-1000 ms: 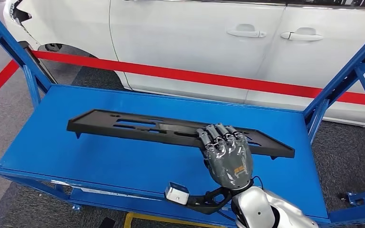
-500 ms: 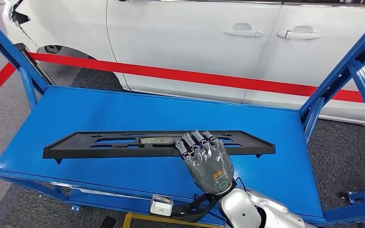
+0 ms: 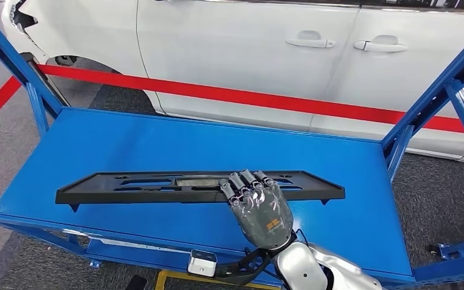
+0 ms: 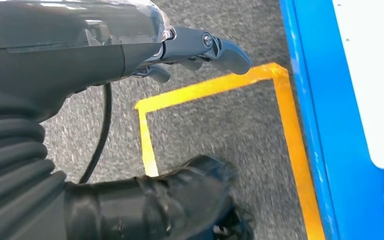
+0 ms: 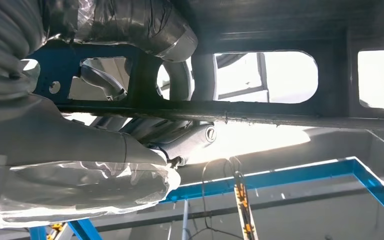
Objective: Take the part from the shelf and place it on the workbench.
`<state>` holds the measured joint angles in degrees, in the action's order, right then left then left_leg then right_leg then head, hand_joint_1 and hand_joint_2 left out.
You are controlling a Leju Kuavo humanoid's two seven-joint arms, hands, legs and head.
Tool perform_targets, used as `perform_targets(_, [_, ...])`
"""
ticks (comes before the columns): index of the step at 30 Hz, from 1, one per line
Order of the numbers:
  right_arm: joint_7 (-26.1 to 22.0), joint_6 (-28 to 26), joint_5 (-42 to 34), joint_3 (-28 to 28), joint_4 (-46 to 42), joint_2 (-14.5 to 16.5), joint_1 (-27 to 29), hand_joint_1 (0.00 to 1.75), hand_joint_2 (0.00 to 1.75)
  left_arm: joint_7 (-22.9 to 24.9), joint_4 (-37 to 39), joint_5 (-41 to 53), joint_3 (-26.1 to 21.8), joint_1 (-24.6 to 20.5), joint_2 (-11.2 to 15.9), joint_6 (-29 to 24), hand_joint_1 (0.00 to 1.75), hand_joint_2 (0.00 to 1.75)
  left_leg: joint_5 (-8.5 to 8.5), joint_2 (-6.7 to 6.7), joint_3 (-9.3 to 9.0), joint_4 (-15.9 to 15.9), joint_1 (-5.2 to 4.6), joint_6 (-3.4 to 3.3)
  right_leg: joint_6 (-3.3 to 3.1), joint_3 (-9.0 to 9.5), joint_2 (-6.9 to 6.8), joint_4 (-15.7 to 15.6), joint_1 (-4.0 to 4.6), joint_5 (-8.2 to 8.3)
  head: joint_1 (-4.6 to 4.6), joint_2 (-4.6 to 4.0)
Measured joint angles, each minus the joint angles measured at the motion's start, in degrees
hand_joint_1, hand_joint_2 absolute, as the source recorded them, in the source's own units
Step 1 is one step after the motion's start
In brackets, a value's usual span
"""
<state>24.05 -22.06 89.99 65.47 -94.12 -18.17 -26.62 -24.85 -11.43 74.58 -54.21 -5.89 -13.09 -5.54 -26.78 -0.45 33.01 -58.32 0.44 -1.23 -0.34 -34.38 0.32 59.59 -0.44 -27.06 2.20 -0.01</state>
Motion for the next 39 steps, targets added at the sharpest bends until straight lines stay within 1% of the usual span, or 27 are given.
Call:
perform_targets(2, [0.57,-0.60,0.00,-1.52,0.09,-0.01,1.03,1.75,1.75,0.17,0.00,-0.10,-0.01,0.02,-0.03,-0.81,0.00,1.75,0.43,0.06,-0.29,0.65,0.33,-0.71,0.56,-1.03,-0.04,2.43,-0.06,-1.84,0.03,0.00])
perform_targets(5, [1.57,-1.77,0.00,-3.83,0.26,-0.02,2.89,1.75,1.75,1.57,0.00,-0.12,-0.02,0.06,-0.04,-2.73,0.00,1.75,0.52,0.19,-0.28,0.73,0.30,-1.12,1.10,-5.86,-0.09,12.60,-0.31,-6.72,0.05,0.00])
perform_targets(6, [1.77,-2.17,0.00,-4.67,0.29,-0.02,3.84,1.75,1.75,2.20,0.00,-0.10,-0.02,0.14,-0.04,-3.61,0.00,1.75,0.47,0.20,-0.27,0.66,0.28,-1.15,1.21,-6.93,-0.10,14.79,-0.33,-7.13,0.06,-0.01])
perform_targets(7, [1.84,-2.65,0.00,-5.67,0.28,-0.01,4.93,1.75,1.75,2.69,0.00,-0.10,-0.02,0.22,-0.05,-4.45,0.00,1.75,0.40,0.16,-0.28,0.57,0.28,-1.16,1.26,-7.02,-0.12,14.96,-0.36,-6.45,0.05,-0.01])
perform_targets(8, [1.69,-3.19,0.00,-6.85,0.19,0.01,6.07,1.75,1.75,3.01,0.00,-0.10,-0.03,0.29,-0.07,-5.13,0.00,1.75,0.29,0.09,-0.30,0.42,0.28,-1.14,1.23,-5.96,-0.15,12.82,-0.38,-4.77,0.05,-0.01])
perform_targets(9, [1.36,-3.76,0.00,-8.30,0.02,0.08,7.23,1.75,1.75,3.20,0.00,-0.11,-0.03,0.34,-0.09,-5.69,0.00,1.75,0.12,0.00,-0.33,0.22,0.28,-1.04,1.11,-4.05,-0.21,8.95,-0.39,-2.70,0.07,-0.01])
perform_targets(10, [0.86,-4.32,0.00,-9.90,-0.20,0.22,8.35,1.75,1.75,3.29,0.00,-0.14,-0.04,0.38,-0.11,-6.11,0.00,1.75,-0.09,-0.07,-0.28,-0.03,0.17,-0.88,0.91,-2.16,-0.27,5.19,-0.31,-1.31,0.06,-0.01])
perform_targets(11, [0.23,-4.89,0.00,-11.68,-0.52,0.50,9.50,1.75,1.75,3.36,0.00,-0.17,-0.04,0.44,-0.13,-6.47,0.00,1.75,-0.25,-0.13,-0.19,-0.26,0.06,-0.67,0.69,-0.72,-0.29,2.29,-0.18,-0.44,0.05,0.00])
perform_targets(12, [-0.47,-5.48,0.00,-13.48,-0.85,0.84,10.73,1.75,1.75,3.41,0.00,-0.26,-0.05,0.52,-0.14,-6.80,0.00,1.75,-0.36,-0.14,-0.10,-0.42,-0.04,-0.43,0.48,0.07,-0.28,0.64,-0.05,-0.22,0.04,0.00])
perform_targets(14, [-1.81,-6.52,0.00,-16.78,-1.56,1.63,13.21,1.75,1.75,3.48,0.00,-0.51,-0.07,0.70,-0.15,-7.37,0.00,1.75,-0.38,-0.12,-0.07,-0.42,-0.17,0.06,0.05,0.20,-0.14,0.20,0.06,-0.34,0.02,0.01])
perform_targets(16, [-2.77,-7.05,0.00,-19.58,-2.24,2.37,15.28,1.75,1.75,3.55,0.00,-0.72,-0.08,0.79,-0.15,-7.75,0.00,1.75,-1.27,0.00,0.15,-1.24,-0.09,0.65,-0.67,0.33,-0.15,-0.16,-0.19,-0.14,0.02,0.00])
perform_targets(18, [-3.20,-7.24,0.00,-21.76,-2.75,3.05,16.57,1.75,1.75,3.60,0.00,-0.76,-0.09,0.79,-0.14,-7.94,0.00,1.75,-4.26,0.10,2.02,-5.75,0.09,1.20,-1.31,0.43,-0.28,-0.46,-0.39,0.04,0.01,0.00])
perform_targets(20, [-3.28,-7.37,0.00,-23.16,-2.95,3.49,17.44,1.75,1.75,3.62,0.00,-0.77,-0.09,0.85,-0.15,-7.99,0.00,1.75,-7.81,0.12,5.30,-13.27,0.21,1.57,-1.49,0.38,-0.34,-0.44,-0.33,0.05,0.01,0.00])
perform_targets(21, [-3.29,-7.41,0.00,-23.62,-2.97,3.62,17.85,1.75,1.75,3.64,0.00,-0.77,-0.09,0.92,-0.15,-8.01,0.00,1.75,-8.55,0.12,6.43,-15.86,0.24,1.67,-1.49,0.38,-0.35,-0.42,-0.31,0.05,0.01,-0.01])
perform_targets(22, [-3.31,-7.42,0.00,-23.97,-2.98,3.72,18.21,1.75,1.75,3.66,0.00,-0.77,-0.09,0.98,-0.15,-8.01,0.00,1.75,-8.14,0.12,6.63,-16.41,0.25,1.68,-1.49,0.40,-0.33,-0.38,-0.30,0.05,0.01,-0.01])
perform_targets(23, [-3.34,-7.43,0.00,-24.23,-3.00,3.81,18.50,1.75,1.75,3.66,0.00,-0.77,-0.09,1.01,-0.15,-8.01,0.00,1.75,-6.66,0.12,5.72,-14.60,0.25,1.59,-1.48,0.44,-0.28,-0.35,-0.30,0.04,0.01,0.00])
perform_targets(25, [-3.37,-7.47,0.00,-24.66,-3.17,4.01,18.81,1.75,1.75,3.67,0.00,-0.77,-0.09,0.96,-0.13,-8.01,0.00,1.75,-2.81,0.11,1.87,-6.71,0.19,1.14,-1.37,0.53,-0.17,-0.27,-0.24,0.01,0.01,0.01])
perform_targets(26, [-3.37,-7.52,0.00,-24.83,-3.29,4.09,18.87,1.75,1.75,3.66,0.00,-0.77,-0.10,0.92,-0.13,-8.02,0.00,1.75,-1.62,0.09,0.24,-3.25,0.08,0.90,-1.21,0.47,-0.11,-0.19,-0.16,0.01,0.02,0.01])
perform_targets(27, [-3.37,-7.58,0.00,-24.95,-3.39,4.15,18.90,1.75,1.75,3.66,0.00,-0.77,-0.10,0.90,-0.13,-8.02,0.00,1.75,-1.07,0.06,-0.73,-1.10,-0.04,0.69,-0.98,0.37,-0.07,-0.14,-0.09,0.06,0.02,0.01])
perform_targets(30, [-3.37,-7.69,0.00,-25.10,-3.49,4.22,19.13,1.75,1.75,3.66,0.00,-0.77,-0.12,0.99,-0.15,-8.03,0.00,1.75,-0.73,0.05,-1.01,0.08,-0.14,0.06,-0.09,0.23,-0.01,-0.31,-0.03,0.31,0.03,0.00])
perform_targets(32, [-3.37,-7.69,0.00,-25.28,-3.61,4.22,19.25,1.75,1.75,3.66,0.00,-0.77,-0.14,0.97,-0.19,-8.04,0.00,1.75,-0.19,0.14,-1.12,0.69,0.13,-0.73,0.48,-0.37,-0.03,1.18,-0.07,-1.08,0.05,-0.01])
perform_targets(33, [-3.37,-7.69,0.00,-25.39,-3.68,4.22,19.28,1.75,1.75,3.65,0.00,-0.77,-0.15,0.93,-0.21,-8.04,0.00,1.75,0.03,0.19,-1.13,0.94,0.26,-1.06,0.72,-1.37,-0.06,3.54,-0.12,-2.69,0.05,-0.01])
perform_targets(35, [-3.38,-7.71,0.00,-25.51,-3.75,4.22,19.45,1.75,1.75,3.65,0.00,-0.77,-0.15,0.91,-0.22,-8.04,0.00,1.75,0.16,0.28,-0.93,0.90,0.20,-1.30,1.07,-4.68,-0.09,11.19,-0.27,-6.69,0.04,0.00])
perform_targets(36, [-3.47,-7.73,0.00,-25.55,-3.76,4.23,19.63,1.75,1.75,3.67,0.00,-0.77,-0.15,0.94,-0.22,-8.04,0.00,1.75,0.18,0.31,-0.83,0.81,0.18,-1.33,1.20,-6.12,-0.11,14.54,-0.32,-7.92,0.04,0.01])
perform_targets(37, [-3.68,-7.76,0.00,-25.66,-3.76,4.28,19.88,1.75,1.75,3.69,0.00,-0.77,-0.15,0.97,-0.22,-8.08,0.00,1.75,0.19,0.33,-0.75,0.70,0.17,-1.35,1.29,-6.75,-0.13,16.16,-0.36,-8.11,0.04,0.00])
perform_targets(38, [-4.08,-7.82,0.00,-25.89,-3.77,4.40,20.18,1.75,1.75,3.72,0.00,-0.76,-0.15,0.98,-0.22,-8.15,0.00,1.75,0.16,0.30,-0.70,0.57,0.18,-1.32,1.31,-6.20,-0.16,15.38,-0.41,-7.10,0.04,-0.01])
perform_targets(39, [-4.64,-7.89,0.00,-26.27,-3.81,4.57,20.53,1.75,1.75,3.74,0.00,-0.76,-0.15,0.98,-0.23,-8.25,0.00,1.75,0.11,0.24,-0.70,0.39,0.19,-1.25,1.27,-4.54,-0.20,12.35,-0.47,-5.20,0.04,-0.01])
